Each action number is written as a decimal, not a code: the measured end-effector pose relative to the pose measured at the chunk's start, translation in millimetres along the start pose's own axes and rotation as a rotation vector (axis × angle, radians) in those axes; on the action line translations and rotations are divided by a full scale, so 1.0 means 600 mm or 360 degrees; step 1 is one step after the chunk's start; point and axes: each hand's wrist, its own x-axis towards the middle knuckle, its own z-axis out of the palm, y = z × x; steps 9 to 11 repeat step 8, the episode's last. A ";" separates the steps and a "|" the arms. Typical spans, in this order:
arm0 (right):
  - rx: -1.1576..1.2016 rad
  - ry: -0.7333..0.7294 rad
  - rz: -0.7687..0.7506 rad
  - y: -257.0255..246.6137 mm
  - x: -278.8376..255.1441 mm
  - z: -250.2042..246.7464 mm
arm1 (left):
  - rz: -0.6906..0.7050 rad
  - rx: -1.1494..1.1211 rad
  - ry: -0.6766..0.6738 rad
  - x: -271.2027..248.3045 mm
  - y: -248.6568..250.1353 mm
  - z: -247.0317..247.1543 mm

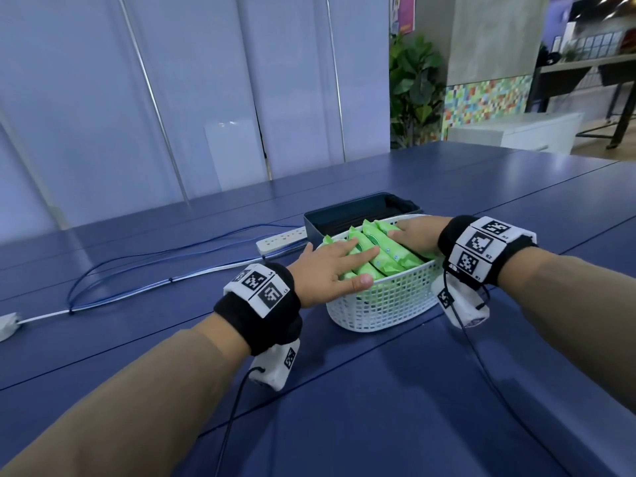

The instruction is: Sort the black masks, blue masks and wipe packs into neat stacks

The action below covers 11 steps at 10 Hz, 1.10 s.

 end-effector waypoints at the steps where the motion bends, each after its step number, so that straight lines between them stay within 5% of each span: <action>1: 0.0103 0.0032 0.0120 -0.014 0.007 -0.007 | -0.0028 0.0085 -0.0027 0.005 0.004 -0.005; 3: -0.0022 0.0127 0.0113 -0.005 0.043 -0.017 | -0.0045 0.0071 -0.0016 0.029 0.008 -0.008; 4: 0.0067 0.0277 -0.0080 0.007 0.049 -0.006 | -0.0033 0.0059 0.0000 0.031 0.008 -0.011; 6: 0.0015 0.0163 -0.0175 0.026 0.046 -0.001 | -0.0058 -0.0022 0.0037 0.028 0.009 -0.011; 8: 0.0193 0.0460 -0.0303 0.031 0.031 -0.016 | -0.0204 -0.0527 0.0440 0.003 0.001 -0.034; 11: 0.0193 0.0460 -0.0303 0.031 0.031 -0.016 | -0.0204 -0.0527 0.0440 0.003 0.001 -0.034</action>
